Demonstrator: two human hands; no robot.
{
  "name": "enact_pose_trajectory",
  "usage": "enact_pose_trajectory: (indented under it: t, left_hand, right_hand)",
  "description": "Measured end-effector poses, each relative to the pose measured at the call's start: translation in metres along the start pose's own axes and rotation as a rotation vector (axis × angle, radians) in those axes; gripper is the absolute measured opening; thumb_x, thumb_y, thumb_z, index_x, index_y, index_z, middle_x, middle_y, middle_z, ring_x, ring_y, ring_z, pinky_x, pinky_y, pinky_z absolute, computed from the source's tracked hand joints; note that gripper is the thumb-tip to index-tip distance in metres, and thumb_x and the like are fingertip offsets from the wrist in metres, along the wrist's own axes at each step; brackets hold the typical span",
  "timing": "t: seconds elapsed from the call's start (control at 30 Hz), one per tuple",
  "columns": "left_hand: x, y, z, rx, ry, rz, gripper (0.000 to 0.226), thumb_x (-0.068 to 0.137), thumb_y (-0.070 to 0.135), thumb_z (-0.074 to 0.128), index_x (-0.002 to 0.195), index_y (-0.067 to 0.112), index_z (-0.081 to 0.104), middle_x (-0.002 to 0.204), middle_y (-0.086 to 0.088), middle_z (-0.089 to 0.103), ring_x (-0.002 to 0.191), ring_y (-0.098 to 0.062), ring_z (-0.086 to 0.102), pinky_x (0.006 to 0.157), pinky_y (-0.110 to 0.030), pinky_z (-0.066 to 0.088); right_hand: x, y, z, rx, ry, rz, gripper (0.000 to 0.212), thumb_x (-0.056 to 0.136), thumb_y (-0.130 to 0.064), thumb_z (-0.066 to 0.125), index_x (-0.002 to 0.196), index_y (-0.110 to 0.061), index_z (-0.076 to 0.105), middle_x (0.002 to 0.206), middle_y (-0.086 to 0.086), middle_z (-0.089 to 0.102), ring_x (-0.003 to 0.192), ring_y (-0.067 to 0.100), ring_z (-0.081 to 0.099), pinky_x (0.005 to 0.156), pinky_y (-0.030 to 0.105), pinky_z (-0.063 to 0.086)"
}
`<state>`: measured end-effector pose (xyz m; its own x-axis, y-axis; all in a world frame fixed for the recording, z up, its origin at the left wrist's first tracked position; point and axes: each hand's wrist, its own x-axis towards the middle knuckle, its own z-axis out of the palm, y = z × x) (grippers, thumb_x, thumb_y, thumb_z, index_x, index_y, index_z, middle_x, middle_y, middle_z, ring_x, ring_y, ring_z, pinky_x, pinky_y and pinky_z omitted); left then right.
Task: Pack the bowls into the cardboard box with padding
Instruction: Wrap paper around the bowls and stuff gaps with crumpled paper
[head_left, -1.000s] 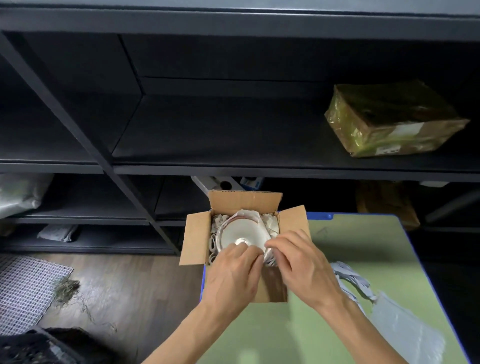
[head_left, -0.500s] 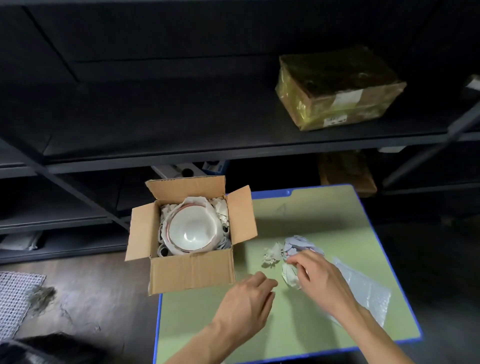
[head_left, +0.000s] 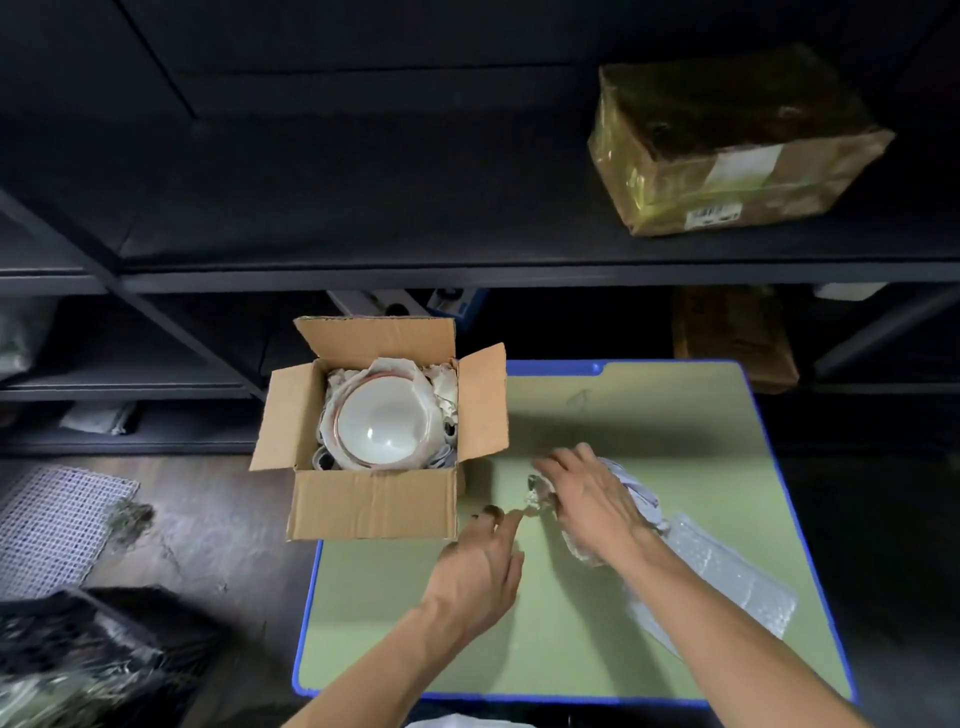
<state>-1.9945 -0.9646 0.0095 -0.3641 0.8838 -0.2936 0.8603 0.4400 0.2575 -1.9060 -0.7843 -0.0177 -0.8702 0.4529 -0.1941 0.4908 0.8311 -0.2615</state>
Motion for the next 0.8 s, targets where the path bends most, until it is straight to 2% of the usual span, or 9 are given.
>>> enact_pose_trajectory:
  t: [0.07,0.17,0.23,0.37,0.53,0.6,0.67,0.73,0.8]
  left_hand:
    - [-0.005,-0.001,-0.002,-0.062,-0.021,-0.036,0.053,0.100,0.041,0.025,0.148,0.022,0.037,0.129,-0.002,0.051,0.099,-0.019,0.064,0.083,-0.032,0.057]
    - [-0.009,-0.005,-0.004,-0.206,-0.067,-0.077,0.050,0.103,0.037,0.030,0.151,0.023,0.030,0.138,-0.003,0.042,0.109,-0.024,0.061,0.097,-0.036,0.049]
    - [-0.011,-0.004,-0.005,-0.231,-0.075,-0.102,0.050,0.103,0.036,0.032,0.151,0.023,0.030,0.139,-0.002,0.042,0.110,-0.027,0.060,0.096,-0.038,0.048]
    - [-0.012,-0.001,-0.015,-0.208,-0.041,-0.114,0.070,0.091,0.052,0.008,0.153,0.024,0.026,0.139,-0.001,0.043,0.102,-0.028,0.064,0.090,-0.039,0.050]
    - [-0.019,0.020,-0.044,-0.440,0.064,-0.026,0.054,0.101,0.038,0.040,0.151,0.020,0.026,0.128,0.000,0.054,0.102,-0.021,0.061,0.089,-0.037,0.047]
    - [-0.023,0.027,-0.056,-0.493,0.120,-0.024,0.053,0.103,0.035,0.042,0.150,0.019,0.026,0.128,0.002,0.055,0.104,-0.014,0.060,0.090,-0.025,0.045]
    - [-0.024,0.032,-0.070,-0.554,0.180,-0.024,0.056,0.103,0.033,0.045,0.153,0.021,0.022,0.132,0.006,0.051,0.107,-0.008,0.057,0.088,-0.016,0.042]
    - [-0.023,0.032,-0.082,-0.587,0.236,0.032,0.058,0.102,0.031,0.048,0.153,0.025,0.023,0.130,0.009,0.050,0.098,-0.008,0.058,0.086,-0.025,0.049]
    - [-0.021,0.028,-0.090,-0.613,0.306,0.079,0.047,0.101,0.031,0.051,0.144,0.032,0.033,0.120,0.010,0.052,0.086,-0.011,0.059,0.079,-0.037,0.052]
  right_hand:
    - [0.010,0.000,0.003,-0.053,-0.042,0.016,0.049,0.084,-0.009,0.070,0.130,-0.022,0.060,0.114,-0.001,0.061,0.101,0.022,0.048,0.079,0.033,0.046]
    - [0.016,0.001,0.012,-0.191,-0.103,0.026,0.042,0.068,-0.015,0.083,0.104,-0.029,0.066,0.092,-0.006,0.059,0.088,0.018,0.045,0.066,0.028,0.029]
    - [0.016,0.001,0.013,-0.211,-0.102,-0.002,0.042,0.061,-0.018,0.087,0.095,-0.031,0.067,0.085,-0.009,0.059,0.083,0.018,0.046,0.064,0.028,0.027]
    - [0.005,-0.008,-0.016,0.033,-0.027,-0.085,0.021,0.080,-0.021,0.070,0.100,-0.025,0.067,0.093,-0.006,0.057,0.093,0.024,0.053,0.072,0.032,0.044]
    - [-0.025,-0.012,-0.080,0.325,-0.096,-0.016,0.027,0.094,-0.048,0.058,0.113,-0.028,0.060,0.110,-0.013,0.051,0.089,0.013,0.059,0.076,0.033,0.048]
    - [-0.034,-0.014,-0.097,0.389,-0.081,-0.014,0.028,0.092,-0.054,0.058,0.110,-0.032,0.061,0.109,-0.020,0.051,0.087,0.004,0.058,0.077,0.029,0.049]
    - [-0.039,-0.019,-0.111,0.452,-0.063,-0.001,0.022,0.092,-0.050,0.062,0.109,-0.035,0.062,0.108,-0.024,0.053,0.088,0.002,0.057,0.077,0.024,0.048]
    - [-0.041,-0.027,-0.123,0.508,-0.035,0.000,0.020,0.091,-0.043,0.066,0.109,-0.036,0.064,0.106,-0.024,0.057,0.090,0.003,0.058,0.077,0.021,0.047]
    - [-0.043,-0.039,-0.131,0.561,-0.019,-0.010,0.020,0.090,-0.039,0.069,0.109,-0.036,0.066,0.101,-0.022,0.061,0.091,0.003,0.058,0.076,0.018,0.045]
